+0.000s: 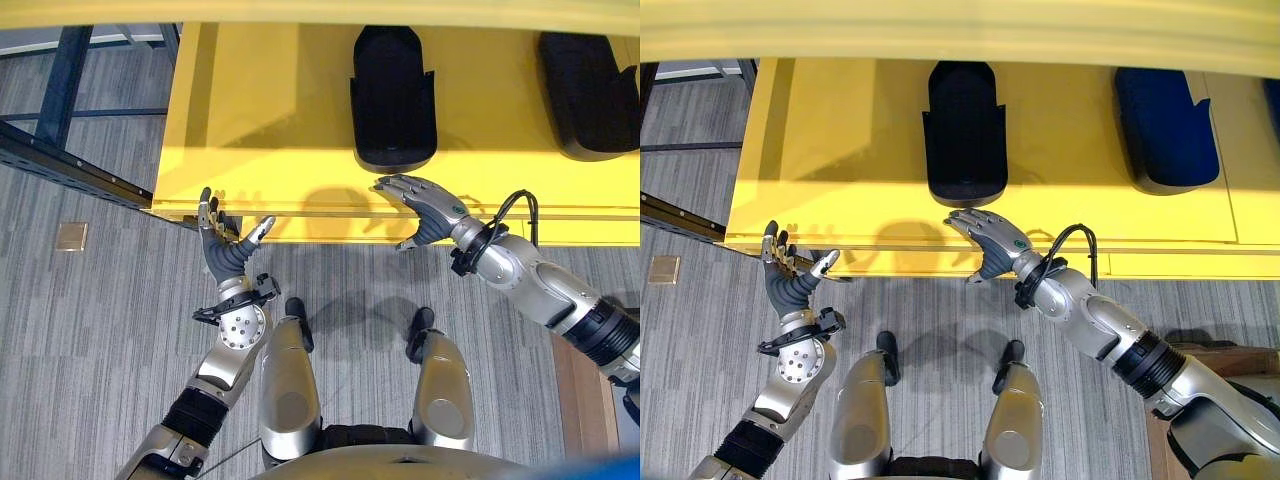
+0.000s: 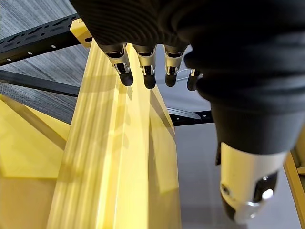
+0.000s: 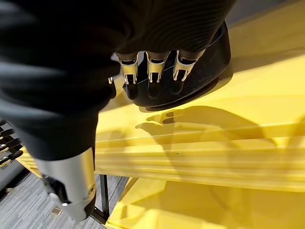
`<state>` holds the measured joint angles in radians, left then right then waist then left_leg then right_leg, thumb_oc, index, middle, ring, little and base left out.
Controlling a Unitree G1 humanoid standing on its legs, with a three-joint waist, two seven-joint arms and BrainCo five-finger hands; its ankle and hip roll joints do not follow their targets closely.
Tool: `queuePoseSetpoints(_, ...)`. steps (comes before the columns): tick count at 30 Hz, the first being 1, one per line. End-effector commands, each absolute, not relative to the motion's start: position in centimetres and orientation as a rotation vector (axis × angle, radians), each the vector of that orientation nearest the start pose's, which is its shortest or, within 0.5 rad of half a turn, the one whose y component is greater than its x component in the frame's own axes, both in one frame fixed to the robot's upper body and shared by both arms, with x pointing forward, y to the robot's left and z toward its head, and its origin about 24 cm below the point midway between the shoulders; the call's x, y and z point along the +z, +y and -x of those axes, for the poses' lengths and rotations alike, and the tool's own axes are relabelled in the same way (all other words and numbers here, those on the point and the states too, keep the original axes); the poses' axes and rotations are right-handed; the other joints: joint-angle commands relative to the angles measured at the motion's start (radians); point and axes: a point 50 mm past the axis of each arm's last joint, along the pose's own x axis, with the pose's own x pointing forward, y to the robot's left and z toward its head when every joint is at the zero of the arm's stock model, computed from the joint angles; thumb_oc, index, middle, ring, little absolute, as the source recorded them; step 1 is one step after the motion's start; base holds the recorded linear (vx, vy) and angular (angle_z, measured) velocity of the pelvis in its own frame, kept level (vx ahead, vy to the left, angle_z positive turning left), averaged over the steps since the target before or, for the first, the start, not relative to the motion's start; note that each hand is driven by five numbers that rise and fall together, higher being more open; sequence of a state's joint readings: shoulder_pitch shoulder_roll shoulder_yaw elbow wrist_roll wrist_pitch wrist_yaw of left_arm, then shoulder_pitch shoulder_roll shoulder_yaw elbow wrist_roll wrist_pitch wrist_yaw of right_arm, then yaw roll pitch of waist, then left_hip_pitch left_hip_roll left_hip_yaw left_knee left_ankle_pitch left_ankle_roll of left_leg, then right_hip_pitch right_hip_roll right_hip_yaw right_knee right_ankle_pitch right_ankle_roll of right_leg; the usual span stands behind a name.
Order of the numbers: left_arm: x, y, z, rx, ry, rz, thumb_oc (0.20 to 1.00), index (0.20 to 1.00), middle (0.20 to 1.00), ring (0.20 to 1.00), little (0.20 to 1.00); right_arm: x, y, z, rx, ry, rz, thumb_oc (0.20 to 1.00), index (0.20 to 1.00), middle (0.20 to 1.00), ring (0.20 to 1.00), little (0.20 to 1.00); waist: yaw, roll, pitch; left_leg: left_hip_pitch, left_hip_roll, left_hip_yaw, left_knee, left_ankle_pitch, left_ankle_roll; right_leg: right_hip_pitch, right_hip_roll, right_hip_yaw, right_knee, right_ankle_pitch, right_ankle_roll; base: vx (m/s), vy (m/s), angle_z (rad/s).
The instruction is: Move parts from the plastic box to the shelf.
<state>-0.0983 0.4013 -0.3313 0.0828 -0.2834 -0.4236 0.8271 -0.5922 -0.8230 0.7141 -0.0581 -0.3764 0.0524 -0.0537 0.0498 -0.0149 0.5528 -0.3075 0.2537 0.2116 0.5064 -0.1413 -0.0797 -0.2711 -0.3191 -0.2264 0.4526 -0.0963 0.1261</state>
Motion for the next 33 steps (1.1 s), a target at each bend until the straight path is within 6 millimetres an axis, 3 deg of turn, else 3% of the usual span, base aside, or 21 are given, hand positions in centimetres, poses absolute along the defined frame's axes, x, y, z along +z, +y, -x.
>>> queuePoseSetpoints(1, 8.74, 17.89, -24.65, 0.443, -0.419, 0.085, 1.0, 1.0, 1.0, 1.0, 1.0, 17.46, -11.62, -30.73, 0.396, -0.612, 1.279, 1.0, 1.0, 1.0, 1.0, 1.0, 0.02, 0.004, -0.04, 0.056, 0.001, 0.097, 0.04, -0.072, 0.066, 0.004, -0.024, -0.084, 0.081, -0.03, -0.001, 0.0, 0.0, 0.0)
queuePoseSetpoints(33, 8.23, 17.85, -24.67, 0.419, -0.381, 0.085, 1.0, 1.0, 1.0, 1.0, 1.0, 18.18, -11.56, -31.7, 0.33, -0.598, 1.229, 1.0, 1.0, 1.0, 1.0, 1.0, 0.028, 0.015, -0.055, 0.065, -0.005, 0.087, 0.04, -0.074, 0.066, 0.009, -0.036, -0.085, 0.106, -0.044, -0.008, 0.0, 0.0, 0.0)
